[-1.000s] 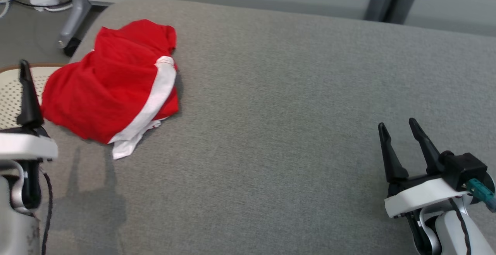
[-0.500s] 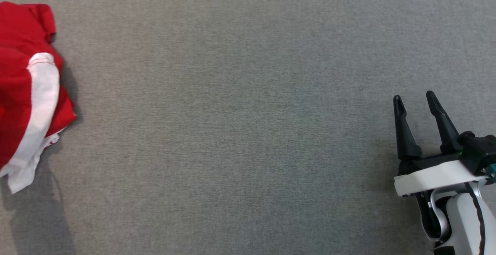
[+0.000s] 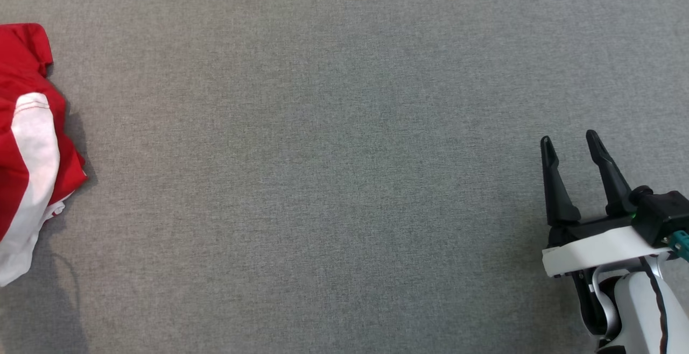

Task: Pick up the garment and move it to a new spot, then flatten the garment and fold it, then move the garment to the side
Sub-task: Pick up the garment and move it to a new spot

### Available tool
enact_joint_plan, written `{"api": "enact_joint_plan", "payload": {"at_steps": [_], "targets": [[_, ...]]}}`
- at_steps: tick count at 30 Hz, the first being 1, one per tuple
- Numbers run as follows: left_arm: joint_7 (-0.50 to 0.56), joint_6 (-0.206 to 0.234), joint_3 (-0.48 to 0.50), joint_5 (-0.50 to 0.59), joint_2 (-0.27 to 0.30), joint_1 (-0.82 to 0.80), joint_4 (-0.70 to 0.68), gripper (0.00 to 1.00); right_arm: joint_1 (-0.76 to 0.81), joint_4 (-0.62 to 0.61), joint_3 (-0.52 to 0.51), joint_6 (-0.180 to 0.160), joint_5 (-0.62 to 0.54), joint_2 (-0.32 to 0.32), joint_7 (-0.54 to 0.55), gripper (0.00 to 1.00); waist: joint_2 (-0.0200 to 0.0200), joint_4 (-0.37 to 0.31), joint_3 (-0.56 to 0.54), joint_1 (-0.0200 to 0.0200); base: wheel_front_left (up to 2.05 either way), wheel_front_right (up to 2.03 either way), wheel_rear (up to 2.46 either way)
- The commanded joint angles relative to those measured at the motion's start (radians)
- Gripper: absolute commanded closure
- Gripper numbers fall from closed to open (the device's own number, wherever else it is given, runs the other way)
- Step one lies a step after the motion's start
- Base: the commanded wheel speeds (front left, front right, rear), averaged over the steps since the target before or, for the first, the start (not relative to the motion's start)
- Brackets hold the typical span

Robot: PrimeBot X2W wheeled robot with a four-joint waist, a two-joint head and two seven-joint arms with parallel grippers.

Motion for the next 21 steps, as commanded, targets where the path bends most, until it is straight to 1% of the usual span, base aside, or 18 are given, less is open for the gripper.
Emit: {"api": "enact_joint_plan", "payload": {"at_steps": [1, 4, 5, 6, 7, 8, 11, 16, 18, 21], "targets": [[0.014, 0.004, -0.002, -0.010, 0.000, 0.010, 0.002, 0.00, 0.007, 0.004, 0.003, 0.002, -0.005, -0.001, -0.005, 0.00, 0.0000, -0.004, -0.005, 0.0000, 0.00, 0.00, 0.00], [0.041, 0.006, -0.005, -0.022, -0.011, 0.022, 0.013, 0.00, 0.009, 0.006, 0.006, 0.002, 0.000, 0.000, -0.005, 0.00, 0.0000, -0.010, -0.011, 0.0000, 0.00, 0.00, 0.00], [0.039, 0.007, -0.003, -0.027, -0.017, 0.027, 0.018, 0.10, 0.010, 0.006, 0.007, 0.002, 0.000, 0.000, -0.005, 0.00, 0.0000, -0.012, -0.012, 0.0000, 0.00, 0.00, 0.00], [0.035, 0.011, -0.002, -0.028, -0.020, 0.033, 0.026, 0.25, 0.010, 0.007, 0.008, 0.002, 0.001, 0.000, -0.005, 0.00, 0.0000, -0.014, -0.014, 0.0000, 0.00, 0.00, 0.00], [0.031, 0.013, -0.003, -0.028, -0.023, 0.038, 0.039, 0.90, 0.010, 0.008, 0.007, 0.002, 0.002, 0.001, -0.005, 0.00, 0.0000, -0.016, -0.016, 0.0000, 0.00, 0.00, 0.00], [0.026, 0.011, -0.006, -0.028, -0.026, 0.040, 0.049, 1.00, 0.009, 0.009, 0.008, 0.002, 0.003, 0.001, -0.005, 0.00, 0.0000, -0.017, -0.019, 0.0000, 0.00, 0.00, 0.00], [-0.001, 0.006, -0.004, -0.031, -0.030, 0.036, 0.060, 1.00, 0.011, 0.010, 0.005, 0.002, 0.006, -0.001, -0.005, 0.00, 0.0000, -0.018, -0.026, 0.0000, 0.00, 0.00, 0.00], [-0.186, 0.017, 0.000, 0.014, -0.012, 0.005, 0.043, 1.00, 0.024, 0.008, -0.005, 0.002, 0.001, 0.004, -0.005, 0.00, 0.0000, -0.008, -0.052, 0.0000, 0.00, 0.00, 0.00], [-0.257, 0.012, 0.002, 0.018, -0.015, -0.011, 0.022, 1.00, 0.028, 0.007, -0.008, 0.002, 0.003, 0.006, -0.005, 0.00, 0.0000, 0.000, -0.067, 0.0000, 0.00, 0.00, 0.00], [-0.332, 0.004, -0.001, 0.030, -0.008, -0.037, -0.022, 1.00, 0.040, 0.012, -0.012, 0.002, 0.008, 0.010, -0.005, 0.00, 0.0000, 0.011, -0.092, 0.0000, 0.00, 0.00, 0.00]]}}
